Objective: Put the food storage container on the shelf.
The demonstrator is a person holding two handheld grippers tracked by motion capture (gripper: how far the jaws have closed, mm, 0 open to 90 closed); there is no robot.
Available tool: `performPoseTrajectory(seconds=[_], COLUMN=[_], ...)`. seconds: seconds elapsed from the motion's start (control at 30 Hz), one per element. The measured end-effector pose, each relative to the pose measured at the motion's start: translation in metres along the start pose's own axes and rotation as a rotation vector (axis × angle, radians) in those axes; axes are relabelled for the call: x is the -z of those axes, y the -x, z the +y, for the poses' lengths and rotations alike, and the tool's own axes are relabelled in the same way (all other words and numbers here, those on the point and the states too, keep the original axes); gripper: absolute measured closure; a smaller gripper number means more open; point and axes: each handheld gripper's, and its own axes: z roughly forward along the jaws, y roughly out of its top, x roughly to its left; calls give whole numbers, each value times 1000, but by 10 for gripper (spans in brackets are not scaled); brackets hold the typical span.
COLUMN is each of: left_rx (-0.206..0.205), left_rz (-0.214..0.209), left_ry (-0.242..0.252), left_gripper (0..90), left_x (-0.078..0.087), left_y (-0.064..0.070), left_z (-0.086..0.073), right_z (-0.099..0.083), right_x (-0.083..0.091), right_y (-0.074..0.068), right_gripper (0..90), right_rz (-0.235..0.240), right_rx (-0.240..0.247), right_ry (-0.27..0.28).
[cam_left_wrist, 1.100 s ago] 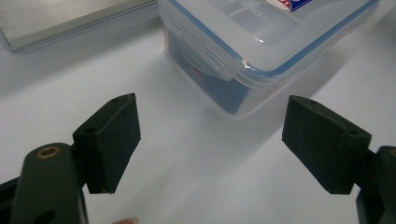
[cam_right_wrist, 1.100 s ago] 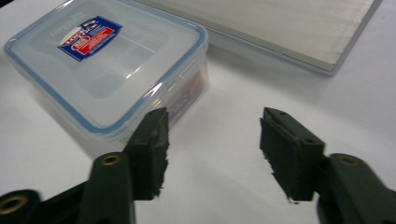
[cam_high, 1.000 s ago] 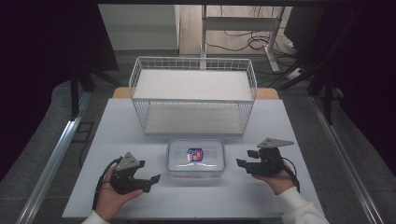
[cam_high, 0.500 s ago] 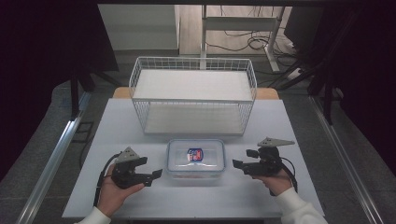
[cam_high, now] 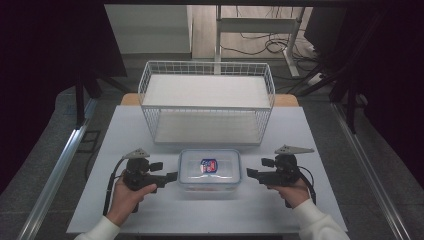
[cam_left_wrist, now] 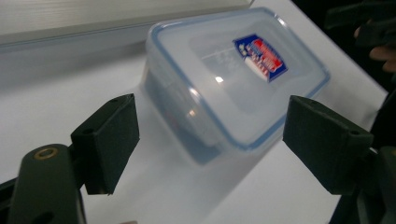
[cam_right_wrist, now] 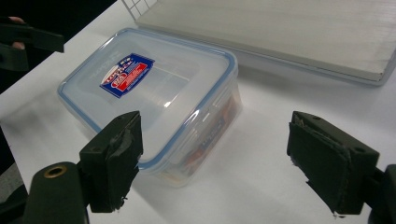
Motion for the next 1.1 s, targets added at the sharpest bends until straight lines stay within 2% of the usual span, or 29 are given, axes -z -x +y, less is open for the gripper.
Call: performPoseTrajectory(seconds=[0.23, 0.27, 0.3, 0.33, 0.37, 0.6, 0.63, 0.73, 0.77, 0.9, 1.0, 1.03, 1.07, 1.1], left_rx=[83, 97, 121, 121, 142, 162, 168, 171, 185, 200, 199, 200, 200, 197], left_rz=[-46, -58, -88, -88, -113, -130, -148, -161, -178, -211, -218, -216, -216, -206], left_ry=[-31, -41, -57, -57, -62, -102, -113, -127, -136, -151, -149, -142, -142, -124], left_gripper=[167, 158, 139, 139, 139, 139, 139, 139, 139, 143, 155, 163, 178, 204], left_x=[-23, -25, -30, -30, -35, -50, -53, -56, -59, -64, -65, -63, -63, -60], left_y=[-11, -14, -18, -18, -19, -22, -23, -23, -25, -27, -26, -26, -26, -27], left_z=[9, 9, 9, 9, 8, 6, 5, 4, 2, 0, 0, 0, 0, 1], right_z=[3, 3, 2, 2, 2, 2, 2, 2, 2, 2, 2, 2, 2, 3], right_x=[-5, -6, -7, -7, -8, -7, -7, -7, -8, -10, -11, -13, -13, -17], right_y=[-8, -9, -10, -10, -11, -10, -10, -10, -9, -10, -10, -8, -8, -6], right_gripper=[169, 166, 165, 165, 164, 164, 164, 164, 164, 163, 164, 164, 164, 163], right_rz=[4, 3, 4, 4, -2, -5, 11, 13, 13, 15, 25, 42, 42, 65], right_rx=[43, 45, 48, 48, 53, 53, 38, 35, 35, 37, 30, 9, 9, -14], right_ry=[-12, -17, -24, -24, -31, -29, -25, -26, -27, -33, -34, -34, -34, -41])
